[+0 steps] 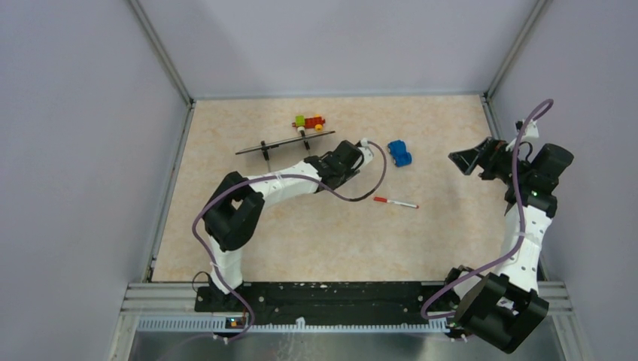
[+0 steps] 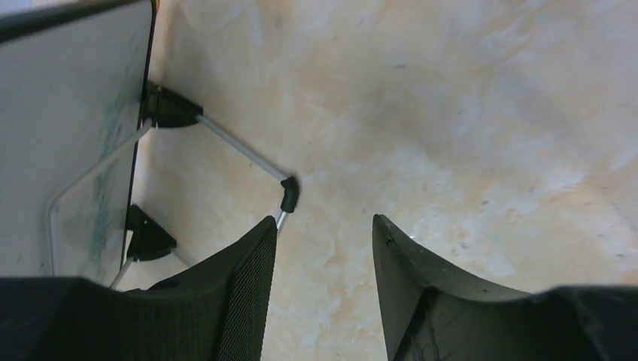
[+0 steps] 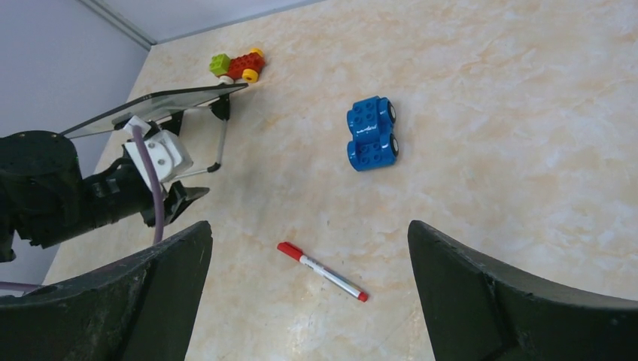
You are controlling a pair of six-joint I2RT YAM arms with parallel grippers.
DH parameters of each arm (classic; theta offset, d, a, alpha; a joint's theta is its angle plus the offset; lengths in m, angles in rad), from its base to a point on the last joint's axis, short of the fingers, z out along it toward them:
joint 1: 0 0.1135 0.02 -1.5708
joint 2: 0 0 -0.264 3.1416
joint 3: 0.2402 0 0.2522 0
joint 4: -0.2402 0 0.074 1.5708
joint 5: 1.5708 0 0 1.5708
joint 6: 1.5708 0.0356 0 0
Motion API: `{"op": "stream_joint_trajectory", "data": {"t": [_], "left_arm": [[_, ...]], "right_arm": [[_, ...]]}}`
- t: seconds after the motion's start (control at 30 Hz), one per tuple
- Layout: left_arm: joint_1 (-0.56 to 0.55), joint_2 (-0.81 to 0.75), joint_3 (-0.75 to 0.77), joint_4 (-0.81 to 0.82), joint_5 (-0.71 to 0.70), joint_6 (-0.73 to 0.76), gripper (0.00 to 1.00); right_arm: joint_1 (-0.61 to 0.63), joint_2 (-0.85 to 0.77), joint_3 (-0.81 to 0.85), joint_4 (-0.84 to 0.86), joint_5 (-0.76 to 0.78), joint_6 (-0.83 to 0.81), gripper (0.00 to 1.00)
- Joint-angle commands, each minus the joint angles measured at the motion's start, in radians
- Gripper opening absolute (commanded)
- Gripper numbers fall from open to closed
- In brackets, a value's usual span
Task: Write a sentence on the whiteboard
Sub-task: Move the whiteboard to the center of the board.
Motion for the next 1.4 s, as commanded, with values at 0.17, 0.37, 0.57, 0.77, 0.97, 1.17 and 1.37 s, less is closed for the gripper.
{"op": "stream_joint_trajectory", "data": {"t": [0.17,0.37,0.57,0.77,0.97,1.17,1.37], "left_arm": [[0.102,0.011,-0.083,0.190,-0.100,0.100,0.40],[0.109,0.081,-0.058,0.224,-0.061,0.187,0.32],[0.124,0.153,-0.020,0.269,-0.077,0.230,0.29],[0.147,0.206,-0.003,0.274,-0.095,0.266,0.25],[0.163,0.175,-0.091,0.240,-0.095,0.308,0.23],[0.173,0.129,-0.211,0.223,-0.087,0.369,0.20],[0.174,0.063,-0.359,0.216,-0.076,0.418,0.18]], "right_arm": [[-0.001,-0.030,-0.009,0.035,-0.021,-0.007,0.98],[-0.001,-0.034,-0.013,0.037,-0.022,-0.009,0.98],[-0.001,-0.036,-0.014,0.034,-0.024,-0.016,0.98],[-0.001,-0.037,-0.016,0.033,-0.027,-0.017,0.98],[-0.001,-0.037,-0.014,0.036,-0.027,-0.017,0.98],[-0.001,-0.039,-0.016,0.038,-0.028,-0.015,0.98],[-0.001,-0.038,-0.016,0.035,-0.028,-0.018,0.98]]}}
